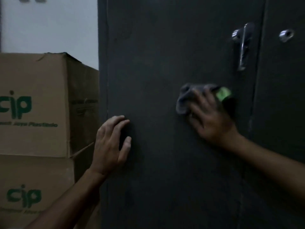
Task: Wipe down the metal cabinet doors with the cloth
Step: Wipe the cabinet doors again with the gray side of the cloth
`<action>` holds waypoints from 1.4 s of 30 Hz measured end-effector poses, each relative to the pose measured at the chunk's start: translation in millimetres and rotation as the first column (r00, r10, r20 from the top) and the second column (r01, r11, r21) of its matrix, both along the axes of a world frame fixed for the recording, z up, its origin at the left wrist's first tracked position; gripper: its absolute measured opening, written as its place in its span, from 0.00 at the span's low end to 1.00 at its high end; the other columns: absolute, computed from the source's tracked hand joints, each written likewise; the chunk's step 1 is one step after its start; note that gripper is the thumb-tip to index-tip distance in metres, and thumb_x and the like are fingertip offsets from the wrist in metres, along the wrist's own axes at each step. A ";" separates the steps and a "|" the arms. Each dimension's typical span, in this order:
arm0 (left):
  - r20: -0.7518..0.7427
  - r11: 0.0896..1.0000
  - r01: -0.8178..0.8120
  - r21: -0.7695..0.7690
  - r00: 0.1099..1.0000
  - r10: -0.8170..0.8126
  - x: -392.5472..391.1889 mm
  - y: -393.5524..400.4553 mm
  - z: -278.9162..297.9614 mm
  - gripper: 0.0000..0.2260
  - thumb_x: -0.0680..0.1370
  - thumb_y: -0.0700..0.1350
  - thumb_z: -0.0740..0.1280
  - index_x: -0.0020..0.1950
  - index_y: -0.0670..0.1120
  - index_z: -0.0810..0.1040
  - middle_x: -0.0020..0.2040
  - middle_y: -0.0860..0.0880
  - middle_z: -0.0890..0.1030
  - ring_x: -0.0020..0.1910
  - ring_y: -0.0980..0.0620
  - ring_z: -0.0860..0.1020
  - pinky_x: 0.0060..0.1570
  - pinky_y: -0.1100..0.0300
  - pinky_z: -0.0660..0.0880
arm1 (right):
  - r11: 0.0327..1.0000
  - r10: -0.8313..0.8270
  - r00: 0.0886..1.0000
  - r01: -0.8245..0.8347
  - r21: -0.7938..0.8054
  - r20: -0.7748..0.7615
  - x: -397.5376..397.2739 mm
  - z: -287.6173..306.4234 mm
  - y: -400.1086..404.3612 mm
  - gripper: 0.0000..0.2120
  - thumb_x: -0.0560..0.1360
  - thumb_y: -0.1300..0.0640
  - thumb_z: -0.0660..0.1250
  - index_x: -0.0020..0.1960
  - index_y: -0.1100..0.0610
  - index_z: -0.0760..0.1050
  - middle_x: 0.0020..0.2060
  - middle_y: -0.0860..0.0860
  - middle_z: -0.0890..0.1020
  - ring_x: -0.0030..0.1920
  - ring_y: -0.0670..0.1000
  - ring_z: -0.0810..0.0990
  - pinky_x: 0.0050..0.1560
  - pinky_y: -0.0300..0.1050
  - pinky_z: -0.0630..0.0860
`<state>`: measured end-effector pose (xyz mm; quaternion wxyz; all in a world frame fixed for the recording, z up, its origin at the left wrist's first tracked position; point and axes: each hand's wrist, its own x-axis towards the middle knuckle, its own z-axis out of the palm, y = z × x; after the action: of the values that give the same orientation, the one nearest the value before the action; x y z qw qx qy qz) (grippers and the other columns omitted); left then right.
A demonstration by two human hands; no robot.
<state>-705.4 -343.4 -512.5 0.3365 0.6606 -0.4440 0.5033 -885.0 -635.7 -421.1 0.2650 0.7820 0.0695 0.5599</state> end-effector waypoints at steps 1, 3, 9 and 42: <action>0.032 1.000 -0.016 0.004 0.999 0.016 1.6 -4.5 8.1 0.25 0.81 0.53 0.61 0.74 0.41 0.73 0.75 0.41 0.71 0.77 0.43 0.67 0.77 0.53 0.60 | 0.991 -0.066 0.988 0.048 0.127 0.138 2.1 25.1 1.7 0.24 0.84 0.47 0.60 0.77 0.53 0.68 0.80 0.58 0.61 0.81 0.65 0.55 0.78 0.63 0.57; 0.077 0.999 -0.049 0.007 0.996 0.048 3.9 -14.4 20.8 0.26 0.82 0.52 0.61 0.76 0.40 0.71 0.77 0.40 0.69 0.79 0.42 0.65 0.78 0.47 0.61 | 0.943 -0.165 0.937 0.059 0.328 0.306 28.0 53.0 32.8 0.26 0.83 0.44 0.57 0.79 0.51 0.65 0.81 0.58 0.60 0.81 0.65 0.55 0.77 0.63 0.56; 0.166 0.987 -0.163 0.016 0.973 0.158 13.2 -26.0 22.4 0.30 0.83 0.54 0.59 0.81 0.39 0.65 0.82 0.40 0.63 0.83 0.40 0.59 0.81 0.42 0.56 | 0.976 0.057 0.982 -0.093 -0.198 -0.180 31.8 -35.5 45.6 0.21 0.84 0.49 0.62 0.74 0.55 0.74 0.80 0.56 0.63 0.81 0.62 0.56 0.77 0.61 0.61; 0.000 0.918 0.135 -0.373 0.989 -0.145 -4.8 31.2 103.0 0.14 0.80 0.47 0.56 0.57 0.40 0.76 0.53 0.47 0.73 0.53 0.48 0.71 0.52 0.52 0.68 | 0.841 -0.003 0.602 -0.430 -0.328 -0.798 91.9 -82.1 130.4 0.20 0.77 0.53 0.69 0.68 0.56 0.77 0.77 0.54 0.69 0.75 0.56 0.69 0.74 0.53 0.67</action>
<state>-710.2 -312.2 -409.5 0.4970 0.5583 -0.3818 0.5436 -793.2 -505.3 -503.2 0.3260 0.8354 0.4121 0.1611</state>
